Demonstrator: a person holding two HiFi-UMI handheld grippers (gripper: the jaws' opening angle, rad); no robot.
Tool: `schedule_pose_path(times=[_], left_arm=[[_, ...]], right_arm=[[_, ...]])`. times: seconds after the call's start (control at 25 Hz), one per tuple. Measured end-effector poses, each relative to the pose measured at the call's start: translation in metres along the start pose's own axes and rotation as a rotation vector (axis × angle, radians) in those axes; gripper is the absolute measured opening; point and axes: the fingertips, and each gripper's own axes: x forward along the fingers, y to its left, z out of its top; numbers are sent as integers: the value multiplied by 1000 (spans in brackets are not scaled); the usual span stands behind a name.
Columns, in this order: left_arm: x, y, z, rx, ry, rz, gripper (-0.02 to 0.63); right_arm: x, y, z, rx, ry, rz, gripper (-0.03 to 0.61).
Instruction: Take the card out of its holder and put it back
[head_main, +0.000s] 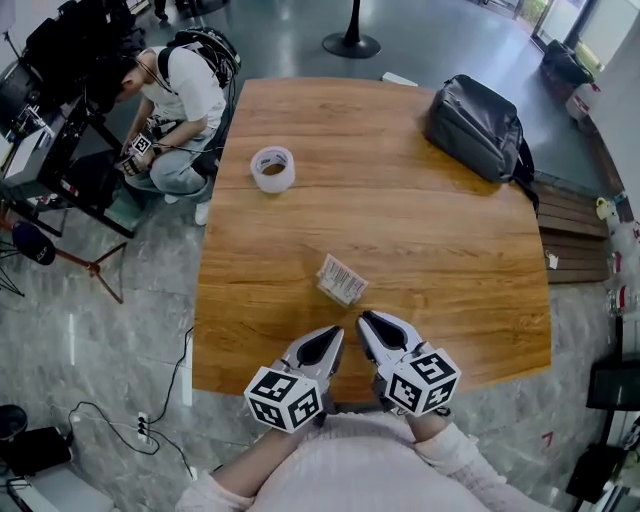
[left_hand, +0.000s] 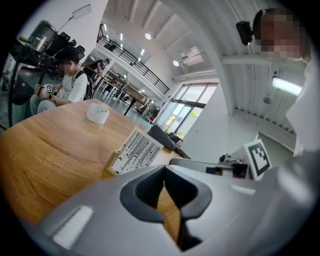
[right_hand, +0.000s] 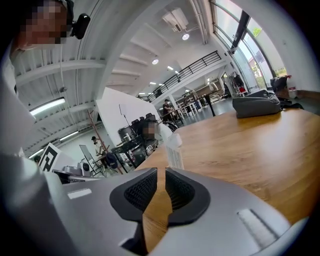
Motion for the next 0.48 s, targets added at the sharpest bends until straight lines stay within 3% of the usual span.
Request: schedule_pose_path(times=[0.48], left_arm=[[21, 21, -9, -75, 71, -16, 8]], right_arm=[[32, -36, -10, -22, 85, -43, 100]])
